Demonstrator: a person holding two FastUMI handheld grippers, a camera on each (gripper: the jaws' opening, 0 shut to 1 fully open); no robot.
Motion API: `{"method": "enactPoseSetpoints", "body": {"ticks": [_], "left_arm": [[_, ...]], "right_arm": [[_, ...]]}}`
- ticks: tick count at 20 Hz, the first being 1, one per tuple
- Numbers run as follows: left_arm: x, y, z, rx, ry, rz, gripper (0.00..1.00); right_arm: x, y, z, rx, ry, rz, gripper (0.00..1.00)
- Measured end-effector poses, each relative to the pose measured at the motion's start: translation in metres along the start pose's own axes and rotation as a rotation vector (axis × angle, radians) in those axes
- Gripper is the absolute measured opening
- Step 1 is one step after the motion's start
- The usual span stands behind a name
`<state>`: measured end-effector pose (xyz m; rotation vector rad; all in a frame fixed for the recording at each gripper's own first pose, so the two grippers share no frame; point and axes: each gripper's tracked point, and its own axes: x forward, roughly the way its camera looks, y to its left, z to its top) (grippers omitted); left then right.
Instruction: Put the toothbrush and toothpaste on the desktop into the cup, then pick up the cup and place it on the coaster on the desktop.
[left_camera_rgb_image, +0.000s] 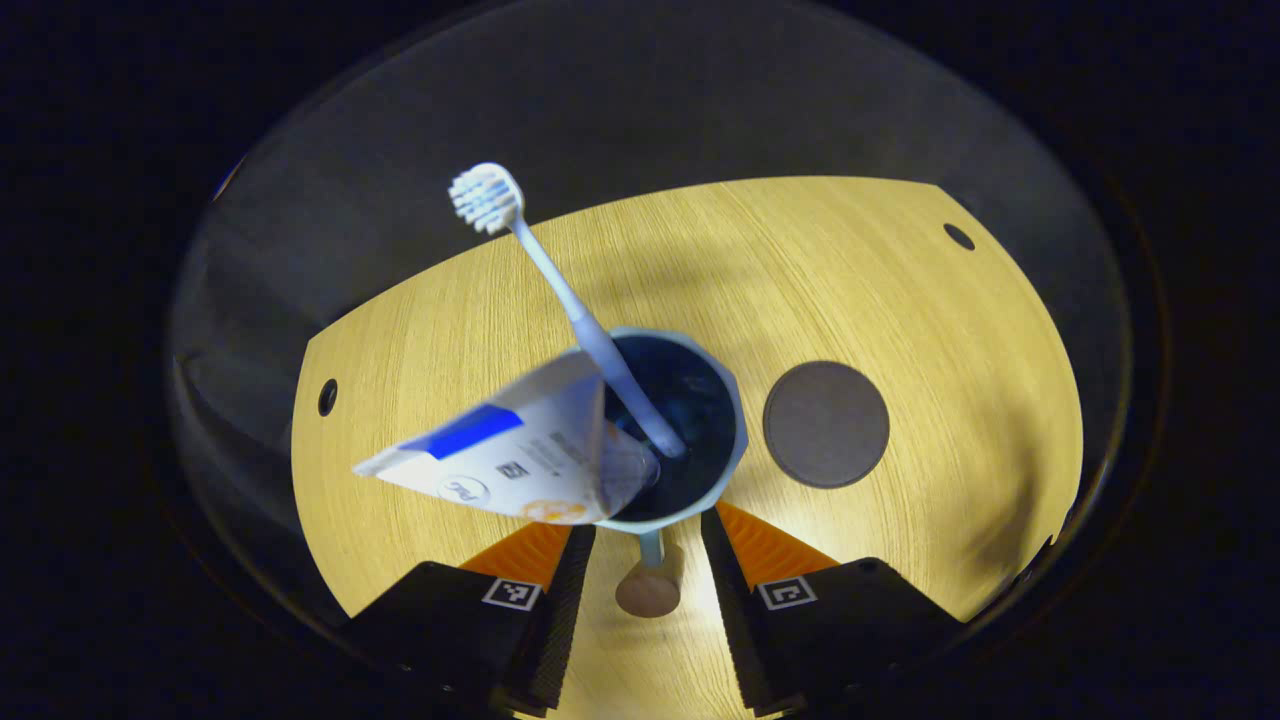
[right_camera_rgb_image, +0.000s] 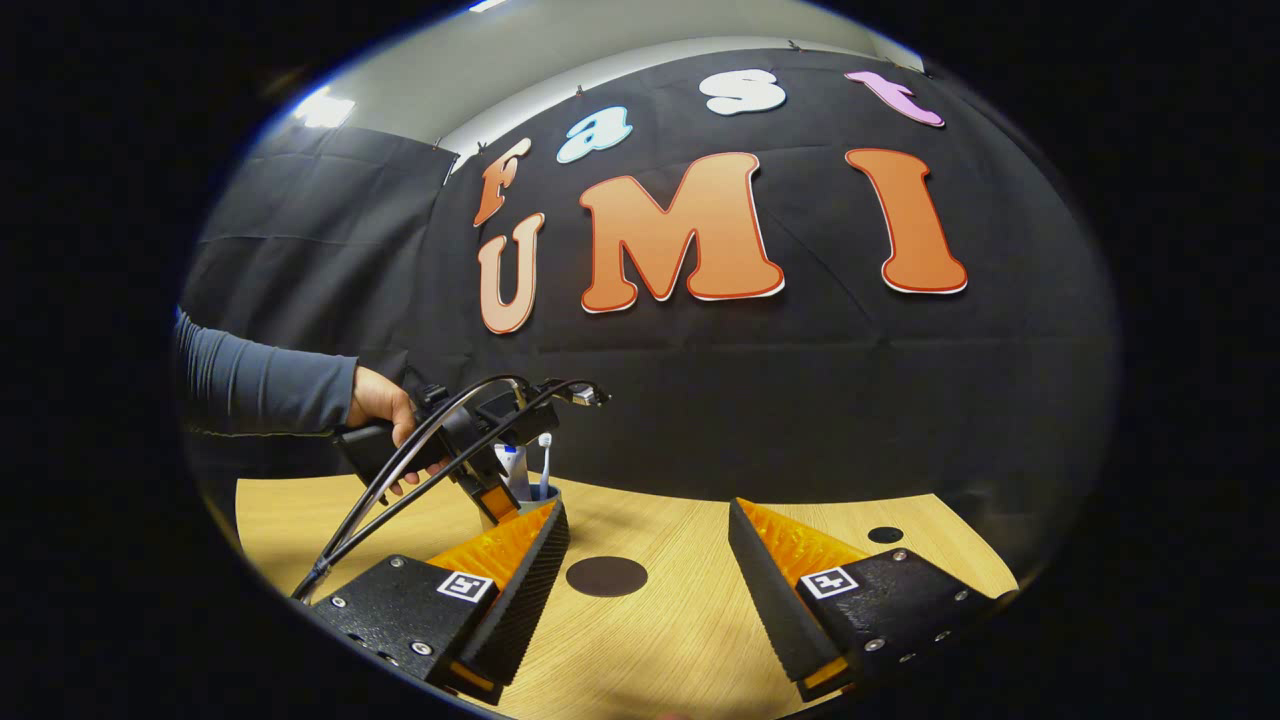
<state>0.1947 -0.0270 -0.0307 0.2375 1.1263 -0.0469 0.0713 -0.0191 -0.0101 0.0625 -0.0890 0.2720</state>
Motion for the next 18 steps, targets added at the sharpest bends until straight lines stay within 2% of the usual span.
{"method": "enactPoseSetpoints", "body": {"ticks": [2,7,13,18], "left_arm": [[-0.003,-0.006,0.009,-0.013,-0.003,-0.007,0.30],[-0.005,-0.005,0.011,-0.063,-0.061,-0.047,0.22],[-0.004,-0.005,0.020,-0.052,-0.115,-0.052,0.21],[-0.004,-0.005,0.021,-0.034,-0.145,-0.099,0.22]], "right_arm": [[0.000,0.003,0.000,-0.001,0.000,0.002,0.96],[-0.003,0.001,0.003,-0.001,-0.004,-0.015,0.96],[-0.010,-0.002,0.009,-0.009,-0.010,-0.035,0.96],[-0.021,-0.005,0.015,-0.030,-0.027,-0.049,0.96]]}}
